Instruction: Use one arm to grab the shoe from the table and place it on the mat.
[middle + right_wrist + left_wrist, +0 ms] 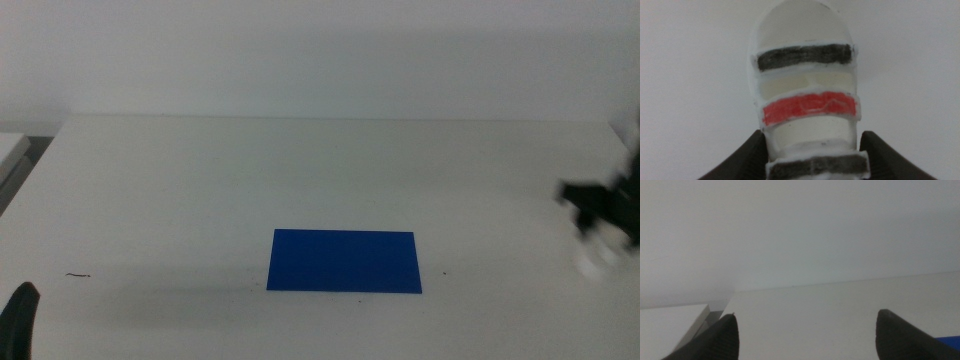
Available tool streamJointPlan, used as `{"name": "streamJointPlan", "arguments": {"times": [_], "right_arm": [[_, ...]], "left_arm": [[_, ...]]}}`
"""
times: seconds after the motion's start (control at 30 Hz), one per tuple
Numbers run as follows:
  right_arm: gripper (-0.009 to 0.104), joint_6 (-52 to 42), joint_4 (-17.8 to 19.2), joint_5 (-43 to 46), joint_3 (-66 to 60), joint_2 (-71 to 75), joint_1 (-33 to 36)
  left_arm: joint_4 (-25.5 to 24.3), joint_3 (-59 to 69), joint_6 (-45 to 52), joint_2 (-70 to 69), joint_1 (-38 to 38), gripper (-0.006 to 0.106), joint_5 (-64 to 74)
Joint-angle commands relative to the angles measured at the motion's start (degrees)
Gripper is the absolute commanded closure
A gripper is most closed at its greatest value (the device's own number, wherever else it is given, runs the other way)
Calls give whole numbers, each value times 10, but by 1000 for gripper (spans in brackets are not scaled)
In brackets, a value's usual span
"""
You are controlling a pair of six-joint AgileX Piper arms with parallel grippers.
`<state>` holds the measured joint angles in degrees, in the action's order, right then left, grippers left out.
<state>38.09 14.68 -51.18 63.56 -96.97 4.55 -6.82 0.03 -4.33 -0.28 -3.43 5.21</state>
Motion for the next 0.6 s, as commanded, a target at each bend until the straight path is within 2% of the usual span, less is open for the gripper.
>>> {"name": "streamJointPlan", "arguments": {"times": [0.0, 0.13, 0.3, 0.43, 0.57], "right_arm": [[94, -1, -12, -21, 57, 1, 69], [94, 27, -31, -43, 183, -69, 184], [94, 45, -54, -84, 313, -175, 287], [94, 66, -69, -96, 360, -222, 339], [94, 59, -78, -103, 360, -235, 358]], "left_arm": [[1, 0, -1, 3, 2, 7, -3], [1, 0, -1, 3, 2, 7, -3], [1, 0, -1, 3, 2, 7, -3], [1, 0, -1, 3, 2, 7, -3], [1, 0, -1, 3, 2, 7, -3]]}}
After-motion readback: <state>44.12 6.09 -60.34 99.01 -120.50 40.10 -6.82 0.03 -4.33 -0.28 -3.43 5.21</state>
